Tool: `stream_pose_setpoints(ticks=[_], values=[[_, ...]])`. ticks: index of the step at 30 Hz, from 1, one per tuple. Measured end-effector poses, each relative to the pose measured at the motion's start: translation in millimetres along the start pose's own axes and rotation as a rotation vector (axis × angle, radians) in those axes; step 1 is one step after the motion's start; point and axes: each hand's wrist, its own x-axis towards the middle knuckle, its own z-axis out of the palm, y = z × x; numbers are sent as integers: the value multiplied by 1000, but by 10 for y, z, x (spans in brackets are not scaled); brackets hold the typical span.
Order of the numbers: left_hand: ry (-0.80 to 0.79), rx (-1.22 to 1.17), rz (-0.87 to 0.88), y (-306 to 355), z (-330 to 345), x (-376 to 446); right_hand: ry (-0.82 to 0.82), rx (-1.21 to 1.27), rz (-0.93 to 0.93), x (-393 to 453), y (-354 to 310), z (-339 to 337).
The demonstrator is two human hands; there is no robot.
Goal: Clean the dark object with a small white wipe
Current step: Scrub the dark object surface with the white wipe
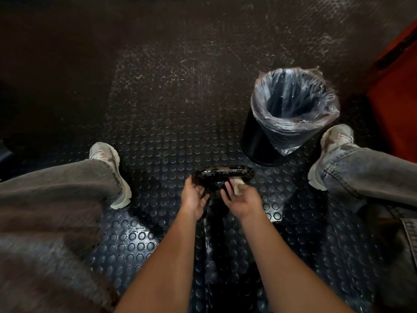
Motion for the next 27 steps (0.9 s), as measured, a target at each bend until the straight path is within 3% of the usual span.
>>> stream_pose_setpoints(ticks=[2, 7, 13, 19, 22, 27], values=[[-3, 5, 2, -8, -12, 13, 1, 67, 62, 25, -58, 26], [0, 10, 10, -2, -14, 16, -15, 167, -33, -29, -134, 103], [1, -2, 7, 10, 0, -35, -20, -259, -272, -207, 251, 148], [-6, 3, 8, 3, 0, -12, 3, 235, -60, -6, -63, 89], [-6, 20, 7, -10, -12, 24, 29, 218, -1, 26, -178, 53], [-3, 24, 10, 25, 19, -44, 1, 65, -54, -25, -128, 90]])
